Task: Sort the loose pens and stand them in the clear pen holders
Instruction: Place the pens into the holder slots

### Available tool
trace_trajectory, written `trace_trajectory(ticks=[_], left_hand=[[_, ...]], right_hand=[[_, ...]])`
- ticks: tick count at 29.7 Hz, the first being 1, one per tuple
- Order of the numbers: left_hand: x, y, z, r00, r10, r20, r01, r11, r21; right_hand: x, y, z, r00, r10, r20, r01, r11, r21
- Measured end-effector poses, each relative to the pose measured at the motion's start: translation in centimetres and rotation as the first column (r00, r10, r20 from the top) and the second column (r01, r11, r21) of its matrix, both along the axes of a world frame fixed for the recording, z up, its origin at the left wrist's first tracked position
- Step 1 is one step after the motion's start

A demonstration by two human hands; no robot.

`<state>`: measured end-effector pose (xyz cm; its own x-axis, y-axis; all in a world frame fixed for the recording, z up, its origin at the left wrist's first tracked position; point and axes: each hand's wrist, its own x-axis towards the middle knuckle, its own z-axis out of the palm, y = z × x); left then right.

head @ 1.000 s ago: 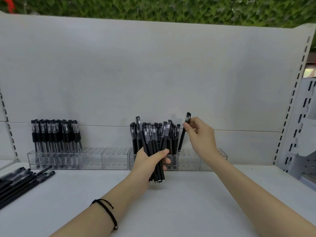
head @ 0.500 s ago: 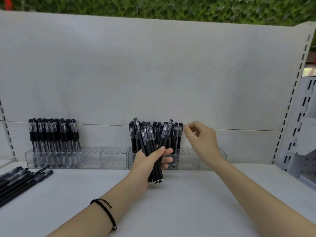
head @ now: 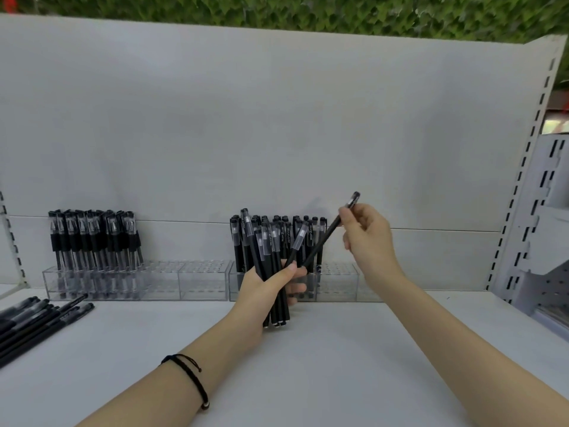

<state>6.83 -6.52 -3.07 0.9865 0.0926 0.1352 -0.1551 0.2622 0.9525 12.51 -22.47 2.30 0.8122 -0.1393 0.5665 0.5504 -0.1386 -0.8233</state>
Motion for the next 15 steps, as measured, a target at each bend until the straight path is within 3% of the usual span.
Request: trace_trajectory(ticks=[3, 6, 11, 15], left_hand=[[0.1, -0.1, -0.2, 1.0, 0.016, 0.0, -0.016, 0.996, 0.085], [-0.1, -0.2, -0.3, 1.0, 0.0, -0.003, 0.001, 0.99, 0.138], [-0.1, -0.2, -0.3, 1.0, -0.027, 0.012, 0.025, 0.988, 0.154], [0.0, -0.2, -0.2, 1.0, -0.028, -0.008, 0.029, 0.993, 0.116]], right_hand=[[0.2, -0.7, -0.1, 0.983, -0.13, 0.132, 0.137, 0.989, -0.052], [0.5, -0.8, -0.5, 0.971, -0.165, 0.171, 0.195, 0.965, -0.178], [0.9, -0.5, -1.3, 0.97, -0.158, 0.186, 0.222, 0.89, -0.398], [1.2, -0.1, -1.9, 0.981, -0.156, 0.114, 0.193, 0.808, -0.556]])
